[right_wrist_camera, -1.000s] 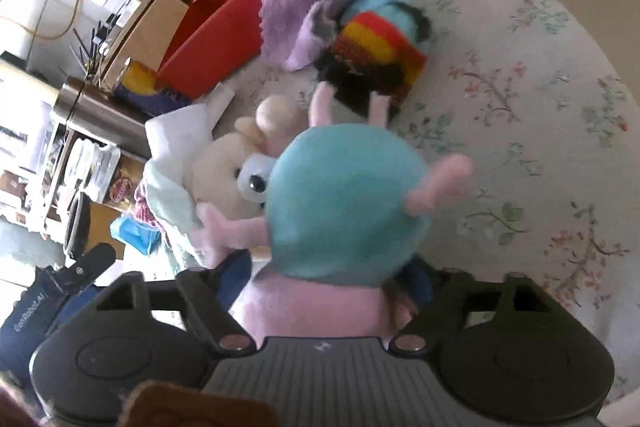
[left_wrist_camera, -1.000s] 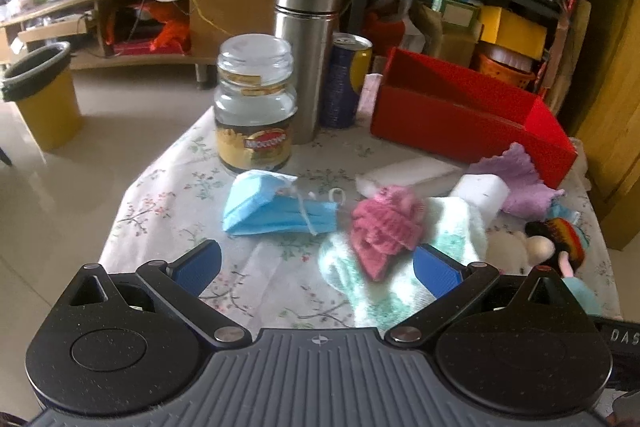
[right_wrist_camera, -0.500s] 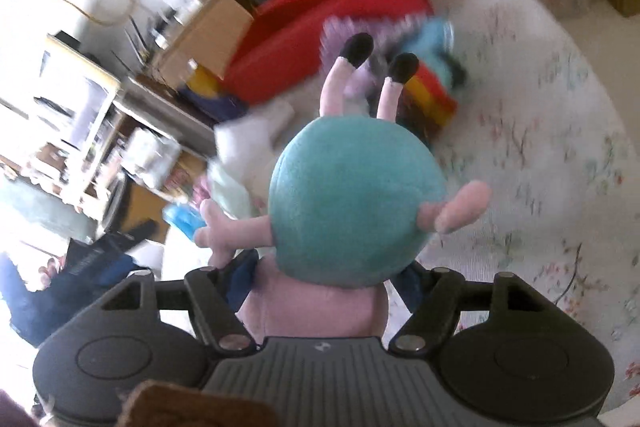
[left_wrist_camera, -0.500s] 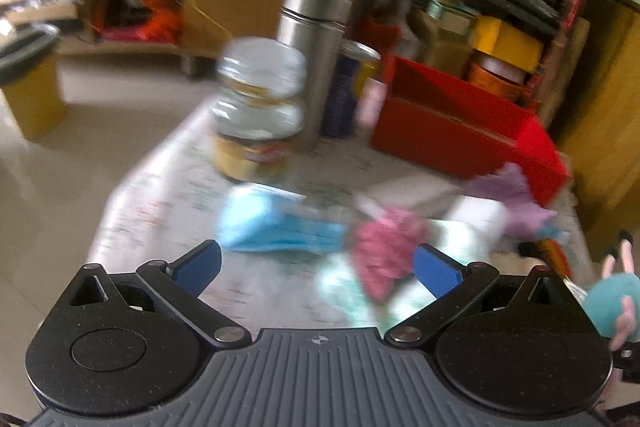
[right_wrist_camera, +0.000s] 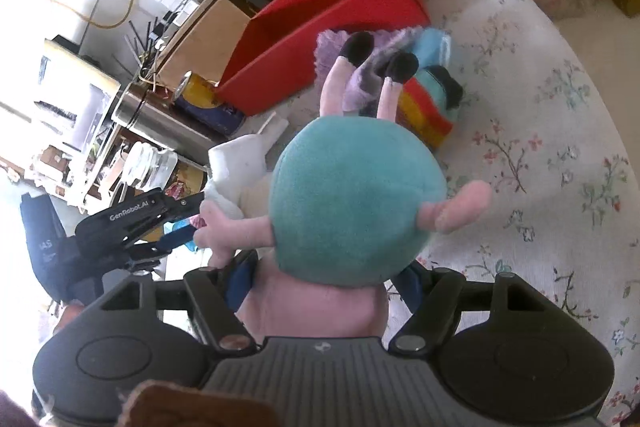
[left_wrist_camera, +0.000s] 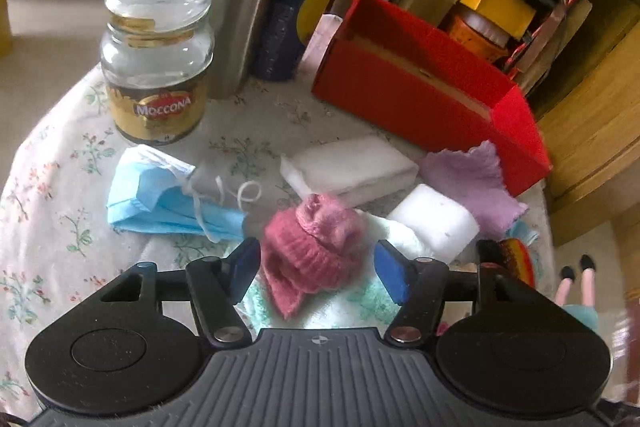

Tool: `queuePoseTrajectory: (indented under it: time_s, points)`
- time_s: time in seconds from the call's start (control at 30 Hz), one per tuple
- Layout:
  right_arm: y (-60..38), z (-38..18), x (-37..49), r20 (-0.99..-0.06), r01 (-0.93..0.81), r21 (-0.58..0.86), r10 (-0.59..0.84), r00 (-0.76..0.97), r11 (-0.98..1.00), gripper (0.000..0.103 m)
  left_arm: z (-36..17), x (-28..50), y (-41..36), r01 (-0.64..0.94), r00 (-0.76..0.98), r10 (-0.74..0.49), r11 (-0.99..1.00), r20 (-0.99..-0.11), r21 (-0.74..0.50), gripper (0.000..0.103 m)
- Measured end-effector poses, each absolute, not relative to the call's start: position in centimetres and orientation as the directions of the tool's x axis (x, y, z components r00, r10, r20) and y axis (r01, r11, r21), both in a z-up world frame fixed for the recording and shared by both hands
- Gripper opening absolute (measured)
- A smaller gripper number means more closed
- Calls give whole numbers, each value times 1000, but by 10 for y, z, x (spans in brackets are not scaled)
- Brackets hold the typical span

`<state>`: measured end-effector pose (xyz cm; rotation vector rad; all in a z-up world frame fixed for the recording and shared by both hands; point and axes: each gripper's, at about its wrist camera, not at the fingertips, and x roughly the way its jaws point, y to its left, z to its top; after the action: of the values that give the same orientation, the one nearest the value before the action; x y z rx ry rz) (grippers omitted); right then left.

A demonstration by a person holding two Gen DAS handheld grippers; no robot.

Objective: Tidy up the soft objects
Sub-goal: 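Grasp the pink knit hat with the left gripper while the right gripper holds the pig plush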

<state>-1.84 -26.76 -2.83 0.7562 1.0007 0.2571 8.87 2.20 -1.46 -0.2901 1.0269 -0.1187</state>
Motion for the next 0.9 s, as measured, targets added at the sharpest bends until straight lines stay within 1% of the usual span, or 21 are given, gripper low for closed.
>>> queuePoseTrajectory:
  time_s: [0.03,0.07,0.1,0.13,0.2,0.27,0.33,0.47,0.67,0.73,0.83,0.9]
  points:
    - [-268,-29,-19,-664,139,679,522,536,721,45,-16,89,21,-45,515,-216,960,-830,-277,59]
    - [-268,-28,-19,-664,136,677,521,536,723,45,-17,89,23,-59,515,-209,959,-832,-278,54]
    - [-267,-28,-20,-663,129,675,522,537,726,45,-18,89,26,-76,513,-212,954,-832,-290,51]
    - [-266,-27,-21,-661,122,675,523,538,728,45,-18,90,29,-87,512,-217,949,-831,-302,45]
    - [-265,-27,-19,-661,122,677,527,534,725,45,-17,90,30,-97,516,-217,946,-829,-308,41]
    - [-264,-28,-17,-665,130,678,528,529,724,45,-16,91,29,-102,520,-212,946,-828,-307,34]
    - [-264,-28,-17,-664,131,677,526,531,724,45,-14,90,28,-99,525,-221,943,-822,-317,30]
    - [-264,-20,-19,-639,103,687,531,557,719,45,-4,81,28,-87,554,-199,952,-809,-293,29]
    - [-263,-7,-22,-636,80,663,503,585,745,45,21,66,28,-84,586,-168,960,-793,-266,28]
    - [-264,-1,-23,-636,85,655,487,598,751,45,32,65,25,-64,592,-183,960,-785,-272,28]
    - [-263,13,-23,-642,98,637,457,615,764,45,51,63,19,-16,633,-202,962,-748,-274,28]
    - [-259,25,-18,-632,67,623,451,630,780,45,58,60,19,-11,651,-198,963,-733,-269,28]
